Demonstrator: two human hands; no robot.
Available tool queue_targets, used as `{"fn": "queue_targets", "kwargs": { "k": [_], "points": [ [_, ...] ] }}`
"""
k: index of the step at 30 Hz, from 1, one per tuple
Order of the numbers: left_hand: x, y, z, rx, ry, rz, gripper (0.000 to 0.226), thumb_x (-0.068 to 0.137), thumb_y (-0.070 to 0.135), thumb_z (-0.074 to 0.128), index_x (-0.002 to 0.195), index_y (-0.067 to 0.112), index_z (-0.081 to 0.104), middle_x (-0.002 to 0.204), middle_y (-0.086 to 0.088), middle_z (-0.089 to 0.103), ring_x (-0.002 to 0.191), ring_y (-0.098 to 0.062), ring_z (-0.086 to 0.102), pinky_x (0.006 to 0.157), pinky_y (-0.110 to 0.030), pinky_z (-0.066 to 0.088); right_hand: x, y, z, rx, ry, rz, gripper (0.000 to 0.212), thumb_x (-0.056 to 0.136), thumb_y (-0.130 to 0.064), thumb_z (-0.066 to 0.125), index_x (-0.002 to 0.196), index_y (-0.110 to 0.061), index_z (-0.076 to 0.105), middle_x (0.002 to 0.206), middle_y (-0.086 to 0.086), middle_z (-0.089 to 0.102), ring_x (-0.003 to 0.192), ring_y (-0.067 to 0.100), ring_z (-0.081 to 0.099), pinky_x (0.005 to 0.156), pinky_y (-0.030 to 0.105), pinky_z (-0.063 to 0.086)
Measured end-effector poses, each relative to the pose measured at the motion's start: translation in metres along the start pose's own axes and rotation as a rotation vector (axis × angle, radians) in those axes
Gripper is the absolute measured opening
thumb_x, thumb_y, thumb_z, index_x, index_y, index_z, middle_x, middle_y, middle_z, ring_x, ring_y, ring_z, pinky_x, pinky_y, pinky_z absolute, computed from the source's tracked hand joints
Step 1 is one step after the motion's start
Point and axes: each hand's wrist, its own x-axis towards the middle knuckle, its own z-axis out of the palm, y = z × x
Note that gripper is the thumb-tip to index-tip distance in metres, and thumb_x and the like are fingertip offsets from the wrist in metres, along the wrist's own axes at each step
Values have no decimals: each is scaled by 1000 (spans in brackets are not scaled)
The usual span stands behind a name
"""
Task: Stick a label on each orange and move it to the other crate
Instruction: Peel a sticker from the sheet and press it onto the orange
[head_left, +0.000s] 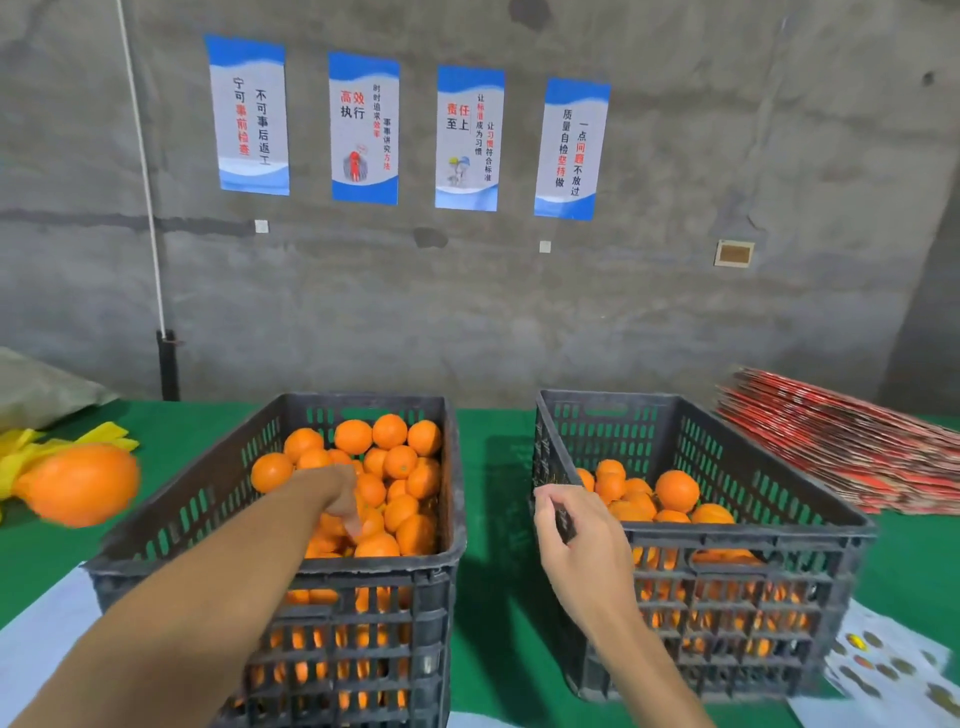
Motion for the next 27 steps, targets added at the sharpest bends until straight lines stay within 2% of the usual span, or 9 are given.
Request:
{"fn": "queue_targets", "kwargs": {
  "k": [3, 6, 8, 11, 14, 16, 19, 21, 27],
  "points": [
    [-19, 8, -10, -121, 251, 105, 85, 79, 45, 85, 147, 11, 48, 144, -13, 56, 129, -32, 56, 104, -43, 50, -11, -12, -2, 10, -64, -34, 12, 99, -17, 62, 101, -22, 73, 104, -13, 70, 100, 9, 62, 87, 31, 51],
    [-55, 28, -15, -482, 475, 212, 86, 75, 48, 84, 147, 14, 53, 136, -12, 65, 126, -31, 59, 99, -37, 49, -18, -22, -7, 49, -130, -25, 14, 100, -20, 60, 105, -20, 73, 104, -13, 71, 99, 8, 61, 87, 31, 51],
    [-90, 49, -6, -734, 612, 297, 73, 71, 51, 82, 134, 18, 64, 125, -6, 71, 115, -25, 65, 95, -35, 51, -25, -27, -10, 81, -127, 7, 16, 101, -21, 60, 107, -18, 74, 102, -11, 71, 97, 8, 62, 86, 33, 53],
    [-146, 85, 23, -1014, 643, 471, 58, 61, 66, 74, 109, 35, 64, 102, 17, 69, 90, -3, 66, 82, -31, 55, -40, -30, -16, 147, -105, 81, 17, 101, -21, 59, 109, -16, 74, 104, -8, 73, 98, 10, 65, 88, 32, 53],
    [-193, 117, 62, -1054, 698, 571, 58, 66, 61, 74, 116, 34, 65, 109, 14, 68, 98, -6, 66, 87, -29, 56, -61, -25, -23, 189, -143, 130, 14, 101, -21, 59, 102, -19, 73, 93, -10, 72, 85, 3, 64, 74, 25, 49],
    [-214, 127, 91, -971, 783, 650, 61, 73, 54, 76, 129, 34, 61, 122, 14, 60, 109, -7, 60, 95, -21, 49, -79, -16, -28, 193, -228, 176, 13, 101, -21, 60, 103, -18, 72, 88, -7, 72, 79, 4, 65, 69, 29, 52],
    [-231, 130, 134, -884, 737, 796, 65, 81, 51, 76, 140, 38, 51, 127, 18, 52, 111, -1, 55, 91, -7, 42, -108, 0, -26, 144, -397, 307, 17, 94, -9, 62, 108, -9, 72, 95, 11, 74, 84, 24, 69, 76, 44, 58],
    [-233, 130, 162, -901, 654, 807, 64, 84, 48, 78, 141, 38, 50, 127, 18, 51, 111, -2, 55, 88, -7, 43, -129, 6, -22, 119, -503, 372, 18, 90, -6, 62, 106, -8, 71, 94, 13, 73, 83, 28, 69, 76, 48, 58],
    [-218, 114, 241, -1110, 450, 567, 55, 85, 45, 81, 133, 41, 55, 128, 19, 55, 111, -2, 60, 88, -16, 51, -183, 18, -7, 44, -700, 400, 13, 97, -22, 61, 91, -11, 64, 78, 7, 66, 75, 31, 64, 70, 49, 54]
  ]
}}
